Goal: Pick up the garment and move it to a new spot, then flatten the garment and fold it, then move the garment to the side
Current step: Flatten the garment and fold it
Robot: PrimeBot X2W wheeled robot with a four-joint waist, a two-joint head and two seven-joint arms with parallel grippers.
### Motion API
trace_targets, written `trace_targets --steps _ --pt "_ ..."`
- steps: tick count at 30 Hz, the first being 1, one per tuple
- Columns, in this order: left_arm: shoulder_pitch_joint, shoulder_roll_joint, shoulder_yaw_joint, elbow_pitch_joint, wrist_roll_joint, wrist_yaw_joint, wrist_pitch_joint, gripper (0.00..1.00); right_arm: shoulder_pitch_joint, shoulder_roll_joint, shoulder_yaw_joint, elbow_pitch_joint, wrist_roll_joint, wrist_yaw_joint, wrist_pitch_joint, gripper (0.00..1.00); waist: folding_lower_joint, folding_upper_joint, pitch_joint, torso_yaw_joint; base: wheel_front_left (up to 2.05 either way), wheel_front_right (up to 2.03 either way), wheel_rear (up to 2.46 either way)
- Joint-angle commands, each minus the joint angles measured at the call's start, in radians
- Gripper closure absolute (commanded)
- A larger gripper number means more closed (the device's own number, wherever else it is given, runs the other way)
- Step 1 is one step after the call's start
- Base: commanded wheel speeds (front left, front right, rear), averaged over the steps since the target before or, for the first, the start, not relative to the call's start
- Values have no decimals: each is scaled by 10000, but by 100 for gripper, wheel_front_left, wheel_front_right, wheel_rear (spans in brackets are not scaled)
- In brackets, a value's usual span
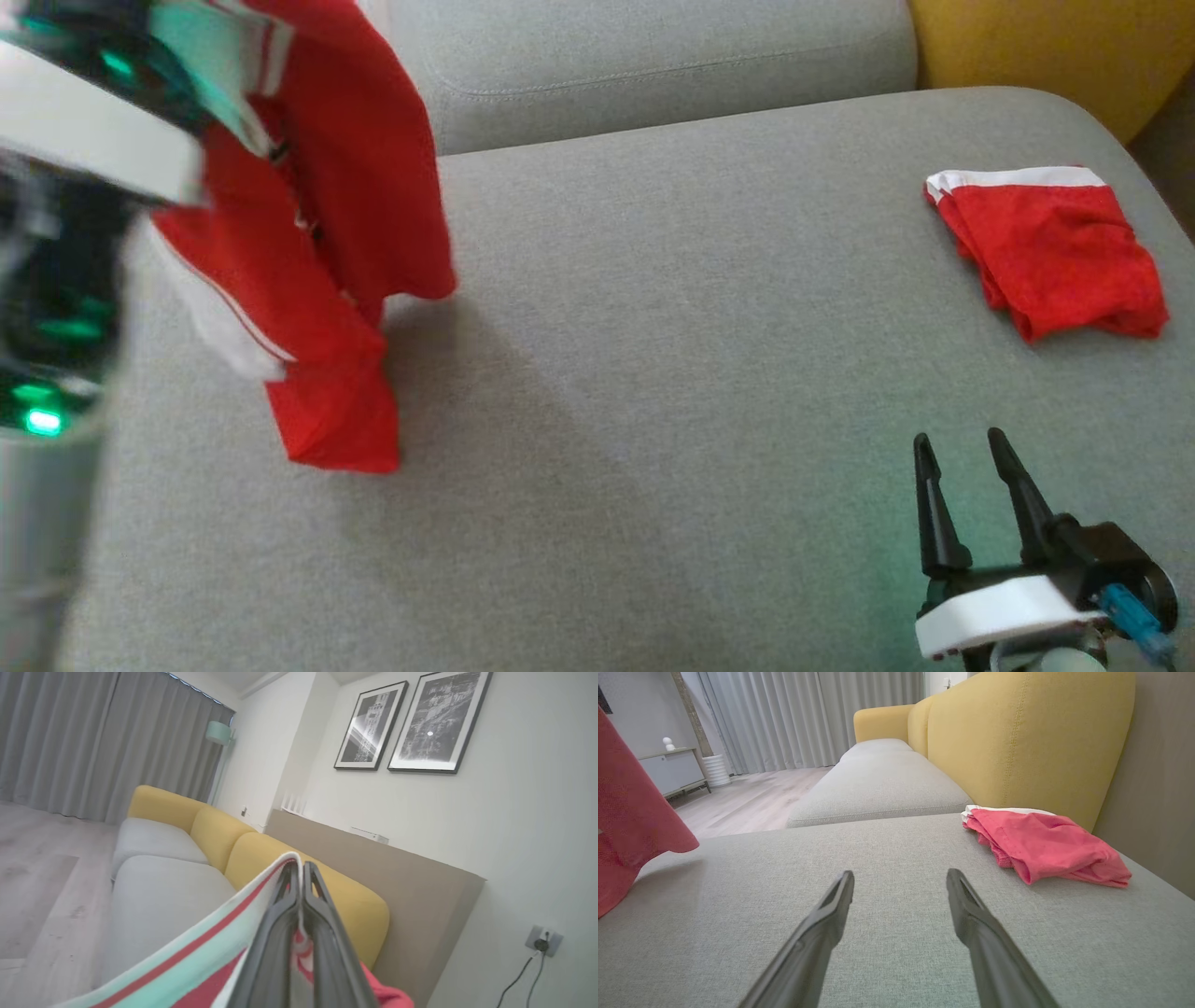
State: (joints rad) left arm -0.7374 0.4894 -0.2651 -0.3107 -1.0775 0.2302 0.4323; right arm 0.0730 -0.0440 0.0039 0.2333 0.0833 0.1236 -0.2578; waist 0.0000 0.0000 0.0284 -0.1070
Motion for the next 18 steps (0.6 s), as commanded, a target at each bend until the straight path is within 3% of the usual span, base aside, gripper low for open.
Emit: trace_targets --steps 1,6,9,11,16,18 --pt "-132 19 147 -333 9 72 -128 100 -197 -62 255 -288 -70 71 -40 0 0 0 5 32 0 0 0" --pt "604 -1863 -1438 4 70 324 -718 100 -334 -62 411 -284 -5 71 -40 0 0 0 163 54 0 0 0" --pt "816 -3263 -2579 785 247 346 -1242 100 -538 -62 597 -287 79 71 -40 0 0 0 412 -93 0 0 0" --pt "741 -3883 -3295 1586 527 242 -1608 100 -726 -62 757 -291 187 71 -40 0 0 0 634 -309 0 0 0" --pt "362 -4369 -4653 3750 704 52 -2821 100 -1152 -62 1099 -269 480 71 -40 0 0 0 1099 -1035 0 0 0" --pt "150 -4383 -4986 4141 -23 125 -3628 100 -1229 -62 1131 -228 570 71 -40 0 0 0 1211 -1281 0 0 0"
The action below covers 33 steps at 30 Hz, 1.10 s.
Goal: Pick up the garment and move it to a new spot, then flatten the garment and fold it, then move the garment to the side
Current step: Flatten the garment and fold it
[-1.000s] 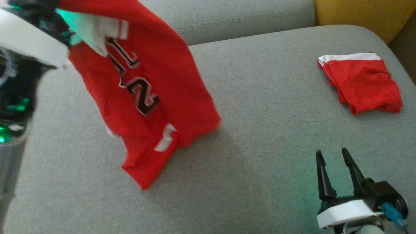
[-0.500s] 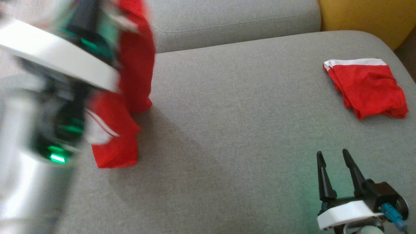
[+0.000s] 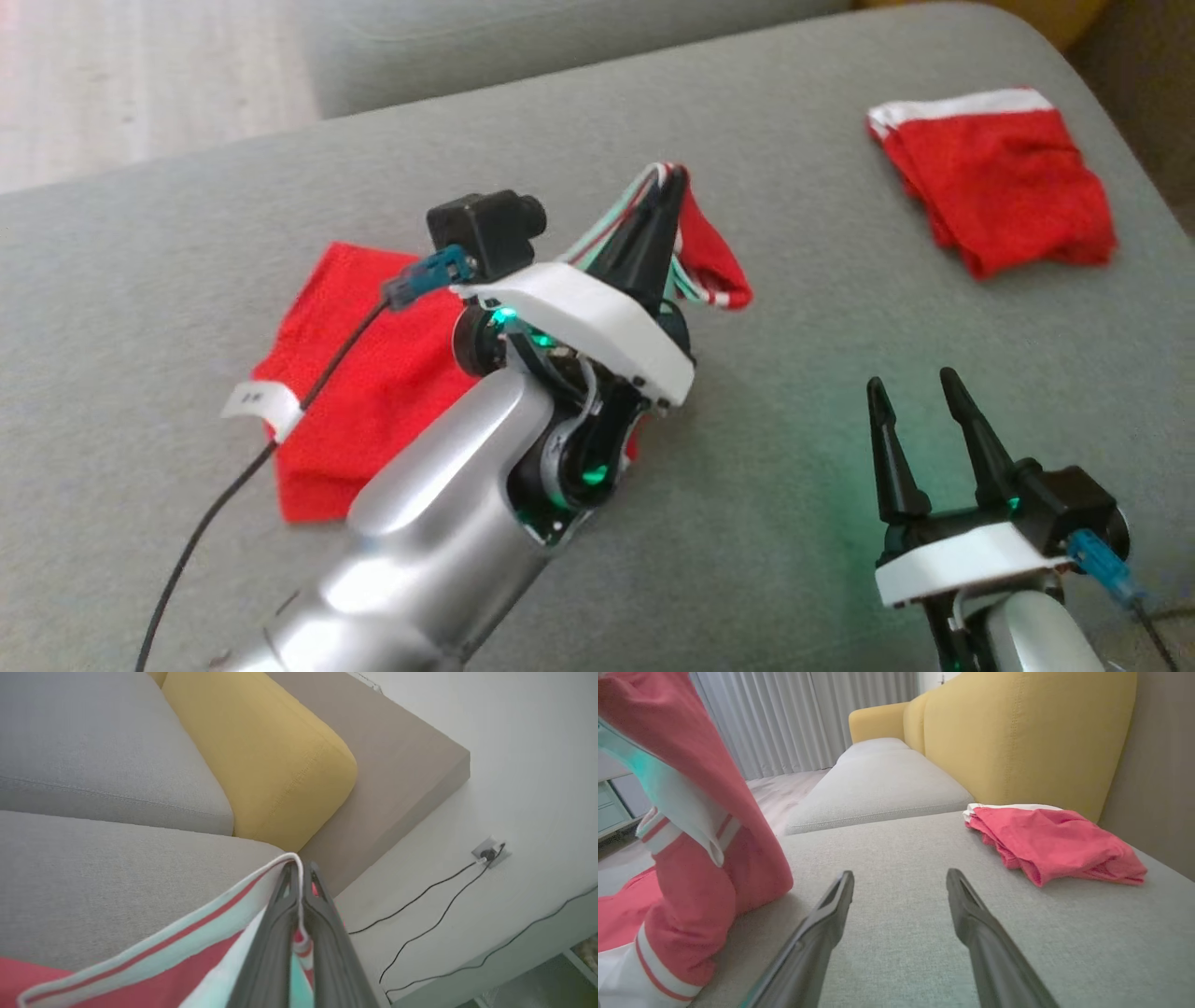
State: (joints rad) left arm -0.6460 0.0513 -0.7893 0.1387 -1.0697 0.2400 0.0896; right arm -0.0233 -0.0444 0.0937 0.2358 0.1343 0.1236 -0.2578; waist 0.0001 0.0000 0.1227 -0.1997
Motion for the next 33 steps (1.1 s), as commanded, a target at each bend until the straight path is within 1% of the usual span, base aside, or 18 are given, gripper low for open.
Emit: trace_targets --steps 1,2,3,4,6,10,12,14,16,19,23,24,27,30,33 --pt "-950 -4 49 -217 -410 56 -673 100 -287 -58 253 -227 99 71 -40 0 -1 0 325 -466 0 0 0" --pt "-1102 -5 -176 -64 -770 84 -1045 70 -306 -58 274 -202 137 71 -40 0 -1 0 374 -568 0 0 0" --pt "-1276 -6 -439 126 -1028 142 -1294 4 -323 -58 297 -185 175 71 -40 0 -1 0 420 -665 0 0 0" --pt "-1456 -7 -711 271 -1233 115 -1491 0 -333 -58 302 -181 205 71 -40 0 -1 0 458 -735 0 0 0" --pt "-1709 -8 -1206 525 -1689 24 -1660 0 -326 -58 240 -193 243 71 -40 0 -1 0 510 -781 0 0 0" --pt "-2155 -9 -1912 939 -1858 -206 -1944 0 -230 -58 55 -235 213 71 -40 0 -1 0 506 -661 0 0 0" --pt "-2303 -9 -2157 1065 -1635 -345 -2128 0 -188 -58 -39 -245 172 71 -40 0 -1 0 444 -528 0 0 0" --pt "-2308 188 -2403 1105 -1217 -449 -2365 0 -171 -58 -103 -279 122 71 -40 0 -1 0 353 -413 0 0 0" --pt "-2132 640 -2569 1088 -716 -300 -2732 0 -132 -58 -203 -323 57 71 -40 0 -1 0 247 -276 0 0 0" --pt "-1479 1435 -2654 982 -150 191 -3130 0 -43 -58 -353 -376 -44 71 -40 0 -1 0 110 -72 0 0 0" --pt "-303 2468 -2727 765 265 742 -3346 0 85 -58 -490 -430 -169 71 -40 0 -1 0 -10 145 0 0 0" --pt "-303 2468 -2727 765 265 742 -3346 0 85 -58 -490 -430 -169 71 -40 0 -1 0 -10 145 0 0 0" --pt "377 2975 -2840 588 501 911 -3413 0 144 -58 -524 -469 -241 71 -40 0 -1 0 18 269 0 0 0" --pt "732 3226 -3022 589 543 826 -3370 0 109 -58 -496 -499 -295 71 -40 0 -1 0 151 348 0 0 0" --pt "722 3381 -3286 1040 645 769 -3077 0 -1 -58 -403 -527 -346 71 -40 0 -1 0 348 309 0 0 0"
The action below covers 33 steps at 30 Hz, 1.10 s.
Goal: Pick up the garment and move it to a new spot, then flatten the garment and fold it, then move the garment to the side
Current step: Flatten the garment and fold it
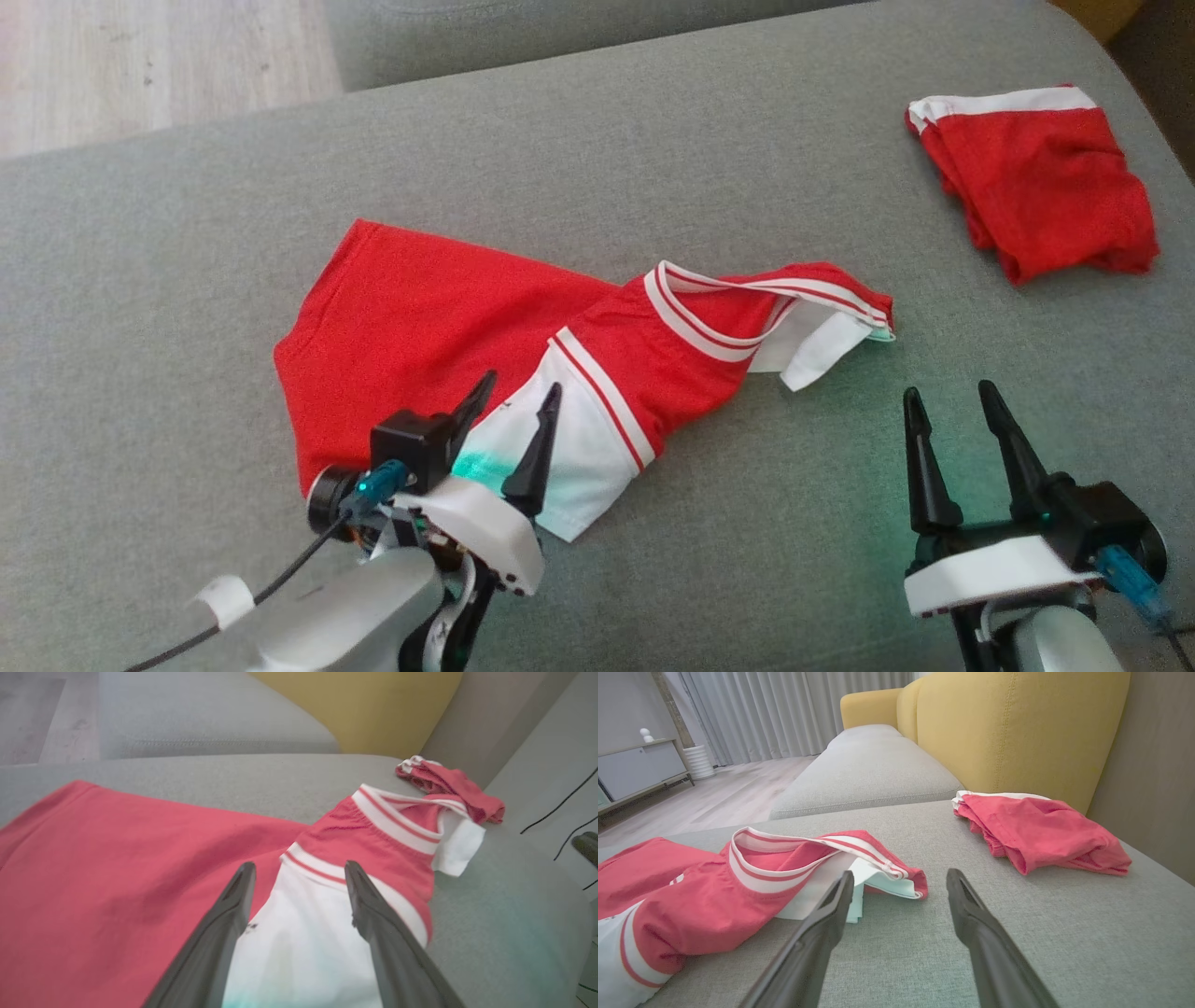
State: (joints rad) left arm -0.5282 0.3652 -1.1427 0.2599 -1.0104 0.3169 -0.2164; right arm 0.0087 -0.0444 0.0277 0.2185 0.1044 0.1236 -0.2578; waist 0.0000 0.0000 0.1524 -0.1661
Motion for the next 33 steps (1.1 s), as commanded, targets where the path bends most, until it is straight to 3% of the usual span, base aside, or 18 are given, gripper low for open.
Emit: trace_targets --steps 1,8,14,27,28,29,31,32,33 --pt "-459 230 255 -69 -8 -29 45 0 -330 -58 257 -361 -59 71 -40 0 0 0 75 -44 0 0 0" --pt "-430 483 145 750 -481 -196 996 0 -278 -58 209 -321 -146 71 -40 0 0 0 177 -222 0 0 0" --pt "-326 641 127 1206 -587 -121 1187 0 -296 -58 191 -302 -137 71 -40 0 0 0 169 -273 0 0 0" --pt "6 428 -68 1035 -1049 -559 1685 0 -230 -58 165 -267 -233 71 -40 0 0 0 27 -150 0 0 0" --pt "28 422 -80 1023 -1055 -558 1689 10 -229 -58 174 -264 -231 71 -40 0 0 0 23 -151 0 0 0" --pt "50 415 -98 1013 -1055 -556 1693 43 -227 -58 185 -261 -229 71 -40 0 0 0 15 -154 0 0 0" --pt "72 393 -115 980 -1049 -548 1679 84 -224 -58 202 -253 -227 71 -40 0 0 0 16 -160 0 0 0" --pt "71 377 -117 951 -1043 -548 1659 100 -224 -58 208 -253 -229 71 -40 0 0 0 25 -161 0 0 0" --pt "59 361 -126 906 -1025 -556 1642 100 -223 -58 211 -254 -225 71 -40 0 0 0 31 -160 0 0 0"
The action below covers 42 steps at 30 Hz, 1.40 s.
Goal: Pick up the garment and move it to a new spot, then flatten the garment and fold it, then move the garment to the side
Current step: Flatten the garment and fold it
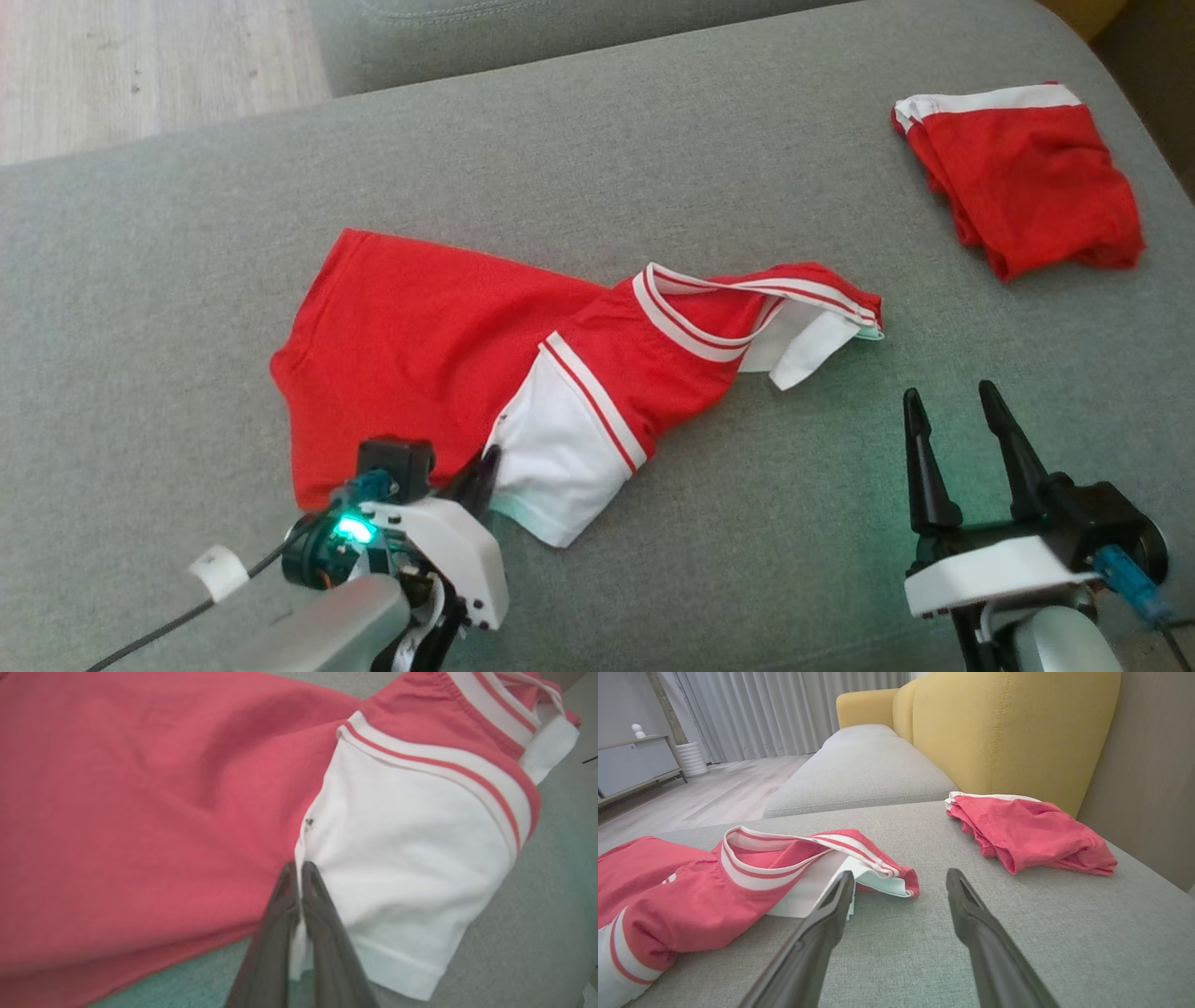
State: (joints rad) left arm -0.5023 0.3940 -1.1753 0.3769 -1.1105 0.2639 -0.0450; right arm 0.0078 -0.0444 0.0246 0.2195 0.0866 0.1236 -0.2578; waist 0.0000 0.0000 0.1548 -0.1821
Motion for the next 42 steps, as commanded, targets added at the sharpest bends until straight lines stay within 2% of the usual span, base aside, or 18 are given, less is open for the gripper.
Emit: trace_targets --steps 1,8,15,19,23,24,25,29,32,35,40,41,42 --pt "-200 73 200 -264 -24 -27 -72 100 -215 -58 242 -263 -46 71 -40 0 0 0 7 0 0 0 0" --pt "-459 36 74 -878 235 -2 -74 100 -222 -58 263 -248 -13 71 -40 0 0 0 30 -19 0 0 0" --pt "-967 -139 -416 -2496 773 115 504 100 -265 -58 324 -209 53 71 -40 0 0 0 31 -167 0 0 0" --pt "-1249 -672 -702 -3162 1105 89 986 100 -362 -58 428 -192 167 71 -40 0 0 0 96 -422 0 0 0" --pt "-1349 -1539 -875 -3147 1373 -198 1191 99 -399 -58 475 -152 267 71 -40 0 0 0 167 -736 0 0 0" --pt "-1282 -1731 -888 -3005 1346 -221 1173 63 -395 -58 481 -136 279 71 -40 0 0 0 176 -808 0 0 0" --pt "-1290 -1834 -907 -2809 1463 -208 1155 0 -394 -58 483 -125 297 71 -40 0 0 0 185 -887 0 0 0" --pt "-981 -1982 -831 -2361 1425 -207 929 0 -336 -58 342 -153 387 71 -40 0 0 0 172 -1022 0 0 0" --pt "-573 -1598 -441 -2386 1173 8 572 0 -239 -58 267 -156 374 71 -40 0 0 0 100 -998 0 0 0" --pt "3 -960 197 -2644 834 448 84 0 -177 -58 164 -171 393 71 -40 0 0 0 9 -861 0 0 0" --pt "773 473 1141 -2796 578 1496 -415 0 -155 -58 136 -245 334 71 -40 0 0 0 -36 -490 0 0 0" --pt "773 473 1141 -2796 578 1496 -415 0 -155 -58 136 -245 334 71 -40 0 0 0 -36 -490 0 0 0" --pt "814 962 1345 -2691 632 1815 -441 0 -185 -58 160 -266 303 71 -40 0 0 0 -6 -346 0 0 0"
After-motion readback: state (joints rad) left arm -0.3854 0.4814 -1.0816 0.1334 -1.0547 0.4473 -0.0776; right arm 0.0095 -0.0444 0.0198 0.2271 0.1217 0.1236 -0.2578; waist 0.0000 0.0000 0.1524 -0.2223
